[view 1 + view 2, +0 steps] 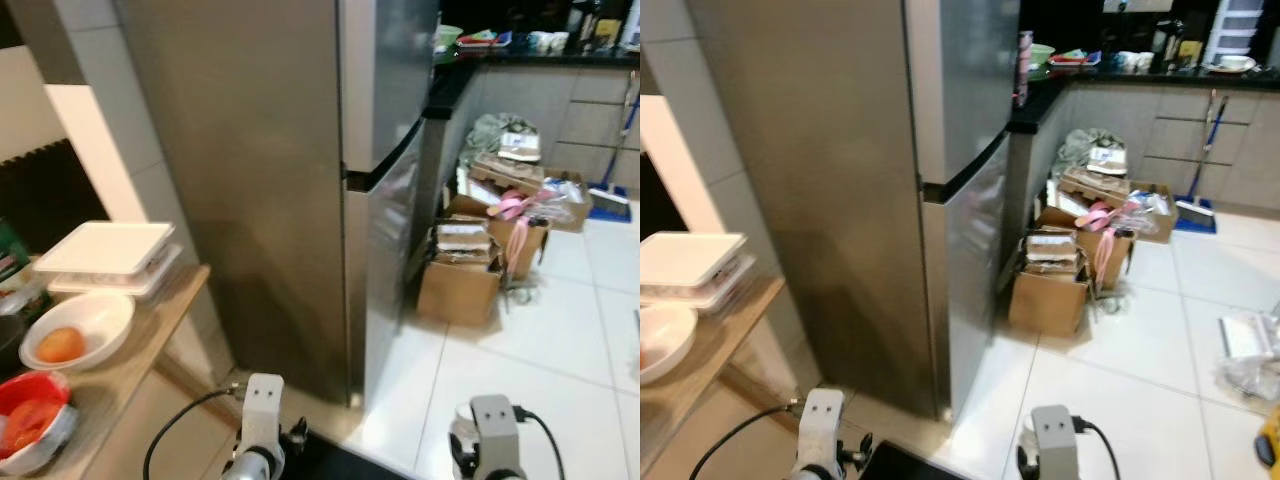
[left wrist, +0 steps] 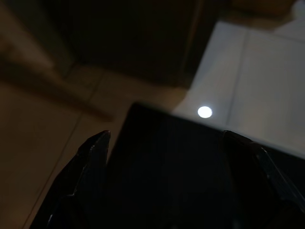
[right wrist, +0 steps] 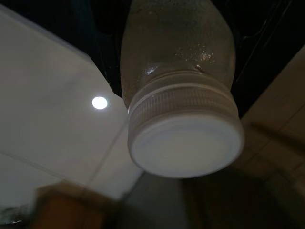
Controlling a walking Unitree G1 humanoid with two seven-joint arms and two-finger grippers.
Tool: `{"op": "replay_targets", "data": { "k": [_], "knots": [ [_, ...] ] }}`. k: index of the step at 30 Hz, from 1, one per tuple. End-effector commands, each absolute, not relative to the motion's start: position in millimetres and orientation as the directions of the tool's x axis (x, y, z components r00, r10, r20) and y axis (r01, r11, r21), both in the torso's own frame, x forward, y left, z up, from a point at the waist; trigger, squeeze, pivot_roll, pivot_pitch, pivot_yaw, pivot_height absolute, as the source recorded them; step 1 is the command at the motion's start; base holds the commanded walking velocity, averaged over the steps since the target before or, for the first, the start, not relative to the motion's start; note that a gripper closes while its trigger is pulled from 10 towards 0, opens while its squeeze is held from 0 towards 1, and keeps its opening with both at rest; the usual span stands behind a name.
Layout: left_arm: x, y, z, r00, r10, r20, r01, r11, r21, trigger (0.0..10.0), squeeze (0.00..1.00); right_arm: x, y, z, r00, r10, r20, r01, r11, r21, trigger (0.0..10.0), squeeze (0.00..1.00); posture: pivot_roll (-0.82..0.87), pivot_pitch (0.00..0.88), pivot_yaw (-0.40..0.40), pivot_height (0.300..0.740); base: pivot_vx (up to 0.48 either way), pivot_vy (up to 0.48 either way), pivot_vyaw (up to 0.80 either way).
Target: Restocking fridge
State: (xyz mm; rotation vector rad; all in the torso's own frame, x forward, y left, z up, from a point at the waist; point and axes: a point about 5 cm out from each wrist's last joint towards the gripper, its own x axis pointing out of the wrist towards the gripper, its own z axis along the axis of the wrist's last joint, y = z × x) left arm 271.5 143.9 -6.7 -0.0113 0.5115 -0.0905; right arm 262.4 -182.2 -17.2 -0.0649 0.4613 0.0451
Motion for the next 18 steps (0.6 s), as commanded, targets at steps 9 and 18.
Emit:
{"op": "replay_targets", "data": {
  "k": [9, 18],
  "knots": [
    [270.1, 142.3, -9.4, 0.850, -0.094, -0.518, 0.110, 0.994, 0.000, 10.0, 0.00, 263.0, -188.1, -14.8, 0.901, 0.012, -0.433, -0.042, 0.997, -0.061, 10.0, 0.00, -0.07, 0.070, 0.062, 0.740, 0.000, -0.135, 0.00],
    [272.6, 134.5, -5.0, 0.861, -0.145, -0.488, 0.155, 0.988, -0.019, 10.0, 0.00, 264.7, -189.1, -13.4, 0.903, 0.007, -0.429, -0.037, 0.997, -0.061, 10.0, 0.00, -0.07, 0.067, 0.062, 0.740, 0.000, -0.373, 0.00]
  ]
}}
